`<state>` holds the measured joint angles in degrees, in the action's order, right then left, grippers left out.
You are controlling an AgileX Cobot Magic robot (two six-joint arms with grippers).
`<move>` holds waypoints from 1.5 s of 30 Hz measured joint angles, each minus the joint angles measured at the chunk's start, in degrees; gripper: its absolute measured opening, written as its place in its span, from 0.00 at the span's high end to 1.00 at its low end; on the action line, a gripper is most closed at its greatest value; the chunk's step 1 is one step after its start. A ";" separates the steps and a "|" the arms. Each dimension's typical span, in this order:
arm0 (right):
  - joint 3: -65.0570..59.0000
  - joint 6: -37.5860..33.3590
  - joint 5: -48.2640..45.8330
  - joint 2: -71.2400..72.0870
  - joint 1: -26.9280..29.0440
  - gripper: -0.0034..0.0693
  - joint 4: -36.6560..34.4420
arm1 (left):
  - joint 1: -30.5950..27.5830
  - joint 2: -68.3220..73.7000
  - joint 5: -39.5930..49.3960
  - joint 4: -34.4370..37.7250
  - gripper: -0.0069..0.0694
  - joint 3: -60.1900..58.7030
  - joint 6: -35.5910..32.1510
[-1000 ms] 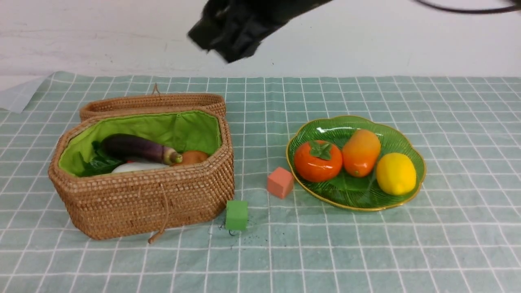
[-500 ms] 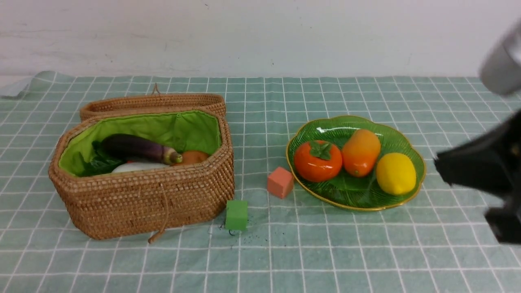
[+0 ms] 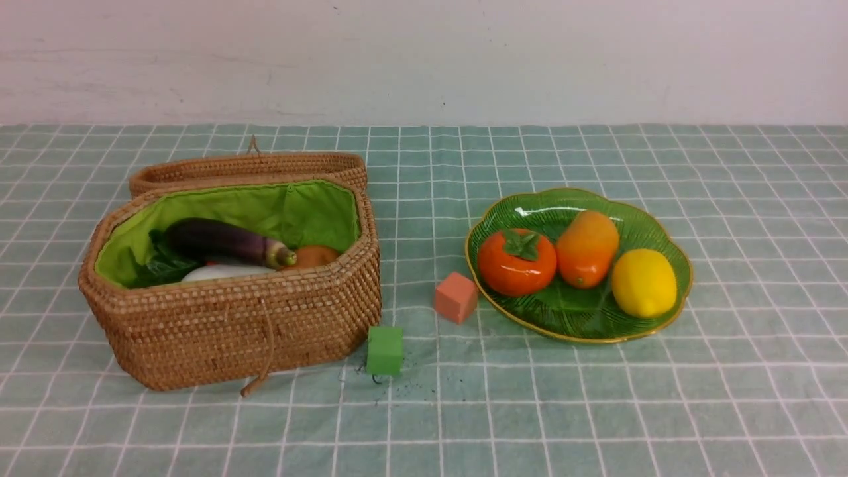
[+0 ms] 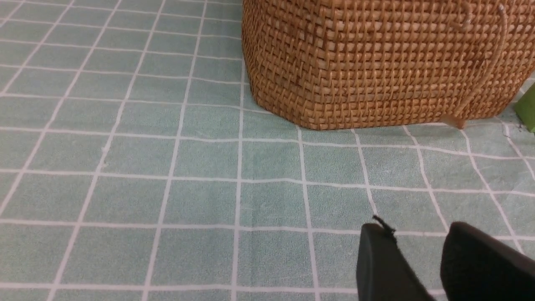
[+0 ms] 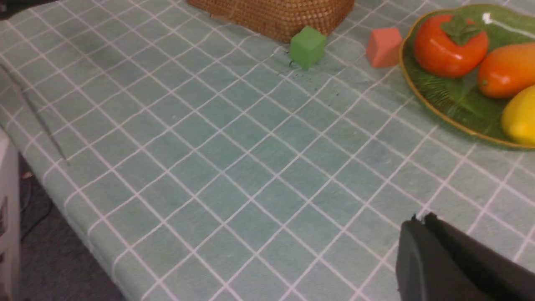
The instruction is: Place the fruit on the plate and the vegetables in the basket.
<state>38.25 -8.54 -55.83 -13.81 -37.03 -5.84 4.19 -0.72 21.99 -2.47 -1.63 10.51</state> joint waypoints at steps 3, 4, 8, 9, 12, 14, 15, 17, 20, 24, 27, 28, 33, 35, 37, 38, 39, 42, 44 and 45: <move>-2.89 -0.07 4.86 6.19 3.92 0.96 3.34 | 0.00 0.00 0.00 0.00 0.62 0.00 0.00; -4.08 -0.07 7.11 7.40 6.61 0.96 3.85 | 0.00 0.00 0.00 0.00 0.62 0.00 0.00; -10.34 1.76 15.32 11.56 19.34 0.96 2.57 | 0.00 0.00 0.00 0.00 0.62 0.00 0.00; -10.73 1.96 16.01 11.71 20.02 0.96 2.40 | 0.00 0.00 0.00 0.00 0.62 0.00 0.00; -18.25 3.36 20.89 14.27 30.20 0.96 -0.18 | 0.00 0.00 0.00 0.00 0.62 0.00 0.00; -23.89 3.41 24.15 14.47 35.00 0.96 -1.35 | 0.00 0.00 0.00 0.00 0.61 0.00 0.00; -26.52 3.54 25.63 14.47 36.38 0.95 -1.40 | 0.00 0.00 0.00 0.00 0.61 0.00 0.00; -31.64 3.63 28.60 14.47 37.70 0.95 -1.73 | 0.00 0.00 0.00 0.00 0.61 0.00 0.00; -37.10 3.81 30.84 14.47 38.03 0.95 -2.07 | 0.00 0.00 0.06 0.00 0.61 0.00 0.00; -39.07 4.03 33.02 14.47 38.08 0.94 -2.58 | 0.00 0.00 0.01 0.00 0.60 0.00 0.00; -39.12 4.03 33.31 14.47 38.08 0.94 -2.65 | 0.00 0.00 0.01 0.00 0.60 0.00 0.00; -39.12 4.03 33.31 14.47 38.08 0.94 -2.65 | 0.00 0.00 0.01 0.00 0.60 0.00 0.00; -39.12 4.03 33.31 14.47 38.08 0.93 -2.65 | 0.00 0.00 0.07 0.00 0.60 0.00 0.00; -39.12 4.03 33.31 14.47 38.08 0.93 -2.65 | 0.00 0.00 0.07 0.00 0.60 0.00 0.00; -39.12 4.03 33.32 14.47 38.08 0.93 -2.65 | 0.00 0.00 0.07 0.00 0.60 0.00 0.00; -39.12 4.03 33.32 14.47 38.08 0.93 -2.65 | 0.00 0.00 0.07 0.00 0.60 0.00 0.00; -39.12 4.03 33.32 14.47 38.08 0.92 -2.65 | 0.00 0.00 0.01 0.00 0.60 0.00 0.00; -39.12 4.03 33.32 14.47 38.08 0.92 -2.65 | 0.00 0.00 0.01 0.00 0.60 0.00 0.00; -39.12 4.03 33.32 14.47 38.08 0.92 -2.65 | 0.00 0.00 0.01 0.00 0.60 0.00 0.00; -39.12 4.03 33.32 14.47 38.08 0.92 -2.65 | 0.00 0.00 0.01 0.00 0.60 0.00 0.00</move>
<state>-0.87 -4.51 -22.51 0.66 1.06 -8.49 4.19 -0.72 22.00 -2.47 -1.63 10.51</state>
